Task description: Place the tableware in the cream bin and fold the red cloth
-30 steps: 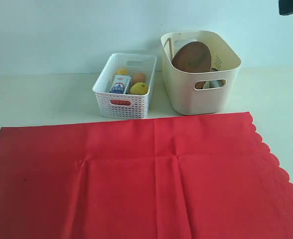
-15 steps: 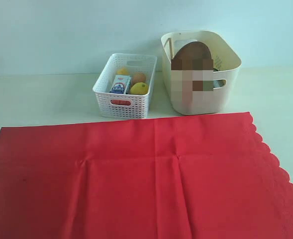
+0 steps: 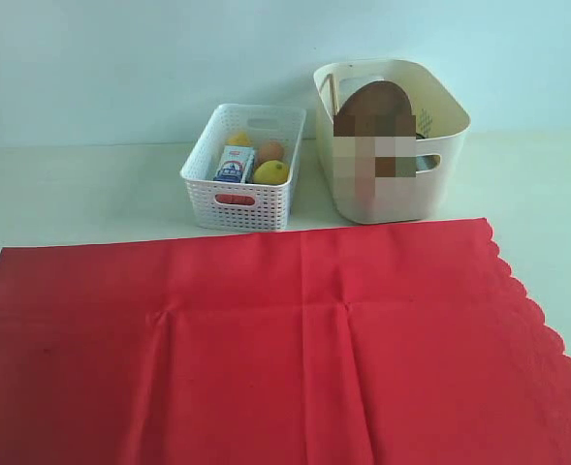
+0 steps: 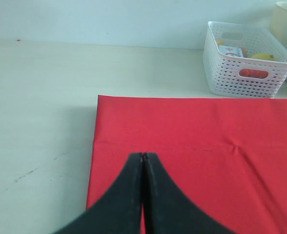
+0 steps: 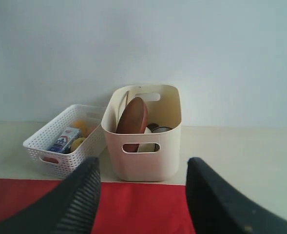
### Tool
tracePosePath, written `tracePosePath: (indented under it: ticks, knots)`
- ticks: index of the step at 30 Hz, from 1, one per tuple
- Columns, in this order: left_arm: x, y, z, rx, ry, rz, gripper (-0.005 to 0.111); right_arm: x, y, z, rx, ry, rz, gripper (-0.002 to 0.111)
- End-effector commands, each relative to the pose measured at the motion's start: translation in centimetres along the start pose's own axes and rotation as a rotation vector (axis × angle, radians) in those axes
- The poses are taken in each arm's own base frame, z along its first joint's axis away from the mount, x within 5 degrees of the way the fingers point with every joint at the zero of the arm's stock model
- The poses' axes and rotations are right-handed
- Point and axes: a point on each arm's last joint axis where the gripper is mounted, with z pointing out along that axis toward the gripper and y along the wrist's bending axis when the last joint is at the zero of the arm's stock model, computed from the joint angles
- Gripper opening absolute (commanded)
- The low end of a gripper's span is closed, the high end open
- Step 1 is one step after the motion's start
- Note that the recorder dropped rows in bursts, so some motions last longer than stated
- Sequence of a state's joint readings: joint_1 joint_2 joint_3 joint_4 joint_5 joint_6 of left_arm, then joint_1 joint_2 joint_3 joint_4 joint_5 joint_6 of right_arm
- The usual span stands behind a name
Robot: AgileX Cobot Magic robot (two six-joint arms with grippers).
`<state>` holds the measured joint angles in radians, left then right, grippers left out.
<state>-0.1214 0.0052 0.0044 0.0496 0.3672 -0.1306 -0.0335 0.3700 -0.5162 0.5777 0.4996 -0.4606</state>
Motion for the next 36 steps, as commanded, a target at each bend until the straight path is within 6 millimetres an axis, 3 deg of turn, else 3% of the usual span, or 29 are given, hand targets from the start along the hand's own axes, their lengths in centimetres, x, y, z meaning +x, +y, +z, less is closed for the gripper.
tracePosePath:
  ticks: [1,13,26,36]
  knots:
    - [-0.2,-0.1,-0.1,0.012,-0.019,-0.008,0.0,-0.1,0.0,-0.1,0.003,-0.024,0.007,0.051]
    - [-0.2,-0.1,-0.1,0.012,-0.019,-0.008,0.0,0.0,0.0,-0.1,-0.004,-0.01,0.03,0.051]
    - [-0.2,-0.1,-0.1,0.012,-0.019,-0.008,0.0,2.1,0.9,-0.3,-0.1,0.218,0.003,0.051]
    - [-0.3,-0.1,-0.1,0.012,-0.021,-0.008,0.0,2.1,1.3,-0.4,-0.133,0.227,0.045,0.051]
